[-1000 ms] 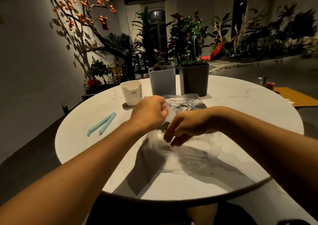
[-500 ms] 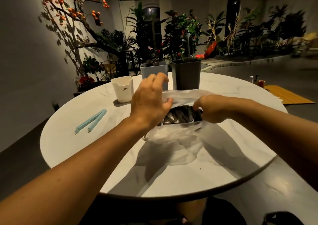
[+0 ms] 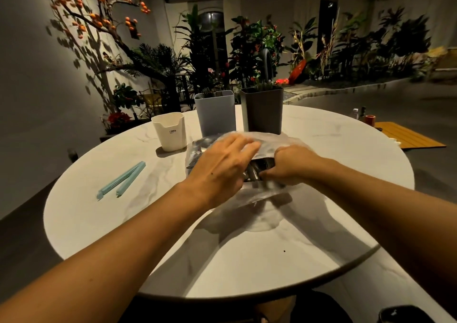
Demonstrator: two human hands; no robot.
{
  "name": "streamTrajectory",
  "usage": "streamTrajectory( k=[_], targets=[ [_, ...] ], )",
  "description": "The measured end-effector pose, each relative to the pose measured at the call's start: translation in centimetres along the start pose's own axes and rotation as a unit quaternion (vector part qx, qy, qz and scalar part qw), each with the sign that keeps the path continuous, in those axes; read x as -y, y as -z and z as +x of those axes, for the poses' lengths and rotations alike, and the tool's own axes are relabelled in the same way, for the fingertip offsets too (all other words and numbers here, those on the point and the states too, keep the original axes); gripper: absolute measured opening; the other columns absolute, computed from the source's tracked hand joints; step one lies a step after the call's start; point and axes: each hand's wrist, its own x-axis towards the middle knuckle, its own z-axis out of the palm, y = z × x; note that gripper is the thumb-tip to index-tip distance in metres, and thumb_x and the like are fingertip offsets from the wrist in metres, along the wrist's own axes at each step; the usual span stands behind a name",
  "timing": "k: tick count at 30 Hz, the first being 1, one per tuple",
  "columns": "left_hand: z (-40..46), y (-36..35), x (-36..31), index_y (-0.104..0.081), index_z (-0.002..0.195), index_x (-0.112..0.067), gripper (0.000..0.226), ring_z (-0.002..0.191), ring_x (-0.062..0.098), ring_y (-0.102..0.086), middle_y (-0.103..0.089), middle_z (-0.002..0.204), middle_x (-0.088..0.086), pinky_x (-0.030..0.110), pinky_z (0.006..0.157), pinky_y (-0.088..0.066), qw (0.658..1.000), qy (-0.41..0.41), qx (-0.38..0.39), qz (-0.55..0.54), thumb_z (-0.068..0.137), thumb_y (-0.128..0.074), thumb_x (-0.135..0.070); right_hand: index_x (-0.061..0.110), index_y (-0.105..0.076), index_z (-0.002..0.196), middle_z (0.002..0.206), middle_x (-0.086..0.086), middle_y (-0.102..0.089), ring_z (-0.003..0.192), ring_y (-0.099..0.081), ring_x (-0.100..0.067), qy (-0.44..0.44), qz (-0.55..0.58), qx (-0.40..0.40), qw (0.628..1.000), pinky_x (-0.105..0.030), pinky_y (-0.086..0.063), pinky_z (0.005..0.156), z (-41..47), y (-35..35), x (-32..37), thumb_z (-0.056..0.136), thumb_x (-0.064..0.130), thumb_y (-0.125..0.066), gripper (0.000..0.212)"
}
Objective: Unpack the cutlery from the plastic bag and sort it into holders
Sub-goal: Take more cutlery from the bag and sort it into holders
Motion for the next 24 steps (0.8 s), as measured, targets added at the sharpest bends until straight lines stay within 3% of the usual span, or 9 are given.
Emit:
streamTrajectory(
  k=[4, 6, 8, 10, 12, 17, 19, 24],
  targets=[
    [0.3, -0.3, 0.0, -0.027, 0.155, -0.012, 0.107, 0.147, 0.038, -0.029, -0.035, 0.157, 0.020, 0.046, 0.124, -0.019, 0.998, 0.035, 0.030, 0.033, 0.071, -0.084, -0.045, 0.016, -0.058, 0.125, 0.102, -0.005, -0.060, 0.099, -0.055, -0.022, -0.021, -0.050, 0.032, 0.998, -0.037, -0.043, 0.097, 0.3, -0.9, 1.7, 0.089, 0.069, -0.050, 0.064],
    [0.3, -0.4, 0.1, -0.005, 0.160, -0.017, 0.118, 0.154, 0.035, -0.004, -0.011, 0.166, 0.018, 0.043, 0.125, 0.002, 0.997, 0.047, 0.057, 0.038, 0.075, -0.078, -0.055, 0.015, -0.052, 0.132, 0.108, -0.008, -0.055, 0.103, -0.051, -0.024, -0.034, -0.061, 0.023, 0.997, -0.038, -0.041, 0.101, 0.5, -1.3, 2.3, 0.086, 0.074, -0.050, 0.075],
    [0.4, -0.5, 0.1, 0.010, 0.159, -0.022, 0.122, 0.154, 0.031, 0.013, 0.008, 0.167, 0.012, 0.042, 0.124, 0.012, 0.993, 0.068, 0.091, 0.035, 0.078, -0.072, -0.063, 0.015, -0.041, 0.142, 0.125, -0.011, -0.054, 0.115, -0.050, -0.027, -0.048, -0.011, 0.009, 0.999, -0.039, -0.040, 0.104, 0.9, -1.7, 2.3, 0.085, 0.071, -0.055, 0.081],
    [0.6, -0.7, 0.0, 0.014, 0.158, -0.024, 0.124, 0.152, 0.029, 0.020, 0.016, 0.167, 0.008, 0.044, 0.124, 0.012, 0.988, 0.092, 0.122, 0.015, 0.077, -0.068, -0.071, 0.014, -0.023, 0.152, 0.144, -0.012, -0.046, 0.129, -0.046, -0.030, -0.040, 0.038, 0.001, 0.998, -0.039, -0.039, 0.107, 1.2, -2.2, 2.1, 0.088, 0.062, -0.060, 0.088],
    [0.7, -1.2, 0.1, 0.014, 0.157, -0.025, 0.126, 0.152, 0.028, 0.021, 0.017, 0.166, 0.006, 0.045, 0.124, 0.011, 0.983, 0.110, 0.144, -0.018, 0.074, -0.067, -0.075, 0.014, -0.014, 0.155, 0.146, -0.012, -0.046, 0.129, -0.048, -0.030, -0.021, 0.069, -0.009, 0.997, -0.037, -0.042, 0.105, 1.2, -2.3, 1.9, 0.090, 0.048, -0.066, 0.091],
    [0.7, -1.8, 0.3, 0.008, 0.158, -0.024, 0.127, 0.153, 0.025, 0.016, 0.009, 0.167, 0.005, 0.046, 0.124, 0.011, 0.978, 0.128, 0.158, -0.053, 0.071, -0.067, -0.078, 0.012, -0.040, 0.140, 0.109, -0.004, -0.056, 0.098, -0.051, -0.021, 0.004, 0.037, 0.018, 0.999, -0.031, -0.047, 0.091, 0.4, -1.3, 1.4, 0.079, 0.020, -0.080, 0.074],
    [0.9, -1.8, 0.1, 0.006, 0.158, -0.023, 0.127, 0.153, 0.025, 0.015, 0.007, 0.167, 0.005, 0.046, 0.124, 0.010, 0.978, 0.131, 0.154, -0.056, 0.070, -0.068, -0.078, 0.012, -0.045, 0.138, 0.108, -0.005, -0.057, 0.102, -0.055, -0.023, 0.010, 0.007, 0.037, 0.999, -0.032, -0.048, 0.096, 0.3, -1.3, 1.6, 0.078, 0.023, -0.082, 0.072],
    [1.3, -1.4, -0.4, 0.011, 0.158, -0.022, 0.129, 0.153, 0.023, 0.018, 0.013, 0.167, 0.004, 0.043, 0.123, 0.014, 0.973, 0.138, 0.169, -0.070, 0.072, -0.068, -0.077, 0.009, -0.031, 0.150, 0.133, -0.011, -0.056, 0.120, -0.054, -0.028, 0.026, -0.036, 0.055, 0.997, -0.035, -0.043, 0.102, -0.5, -0.5, 2.2, 0.084, 0.036, -0.077, 0.085]
  ],
)
